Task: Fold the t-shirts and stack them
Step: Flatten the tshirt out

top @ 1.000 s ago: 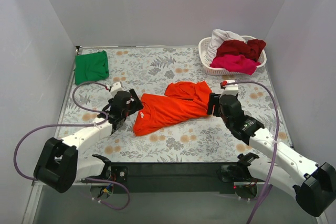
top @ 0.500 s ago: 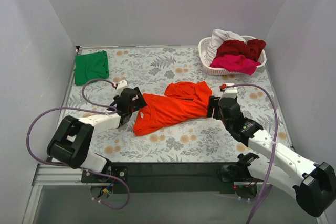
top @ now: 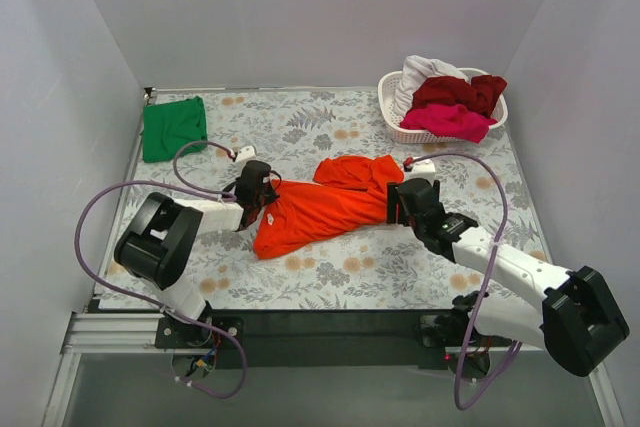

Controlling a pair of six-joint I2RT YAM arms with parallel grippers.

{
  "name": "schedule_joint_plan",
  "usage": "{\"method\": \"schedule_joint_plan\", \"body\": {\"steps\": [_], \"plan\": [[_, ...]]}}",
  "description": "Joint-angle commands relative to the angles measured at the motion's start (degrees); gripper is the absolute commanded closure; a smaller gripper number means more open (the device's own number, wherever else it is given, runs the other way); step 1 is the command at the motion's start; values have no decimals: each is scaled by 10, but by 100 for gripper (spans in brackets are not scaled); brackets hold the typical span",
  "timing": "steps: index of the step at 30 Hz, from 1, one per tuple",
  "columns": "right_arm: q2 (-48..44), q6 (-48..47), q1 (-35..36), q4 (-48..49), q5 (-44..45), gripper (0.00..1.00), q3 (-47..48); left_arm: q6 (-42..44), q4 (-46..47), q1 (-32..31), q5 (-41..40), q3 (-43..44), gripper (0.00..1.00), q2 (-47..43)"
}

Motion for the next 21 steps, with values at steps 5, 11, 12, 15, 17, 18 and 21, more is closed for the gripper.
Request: {"method": "schedule_joint_plan", "body": {"steps": [5,11,12,15,17,18,21], "plan": [[84,-40,-10,50,40,35,103,15,-28,-3,8,20,100,-109],[249,-87,-37,96,-10,38,233,21,-64,-3,-5,-5,100,-188],[273,-87,-38,95,-18,39,245,21,-66,-3,-10,-8,100,-193],[304,-81,-39,88,-45,43,256,24,-70,-3,-10,-9,100,-200],[307,-73,-39,88,-69,44,249,25,-72,-3,-8,-8,100,-204],[307,-66,-39,88,-75,45,247,25,-72,-4,-7,-8,100,-205],[300,-59,-39,88,-86,46,233,25,-72,-3,-8,-10,100,-209]]}}
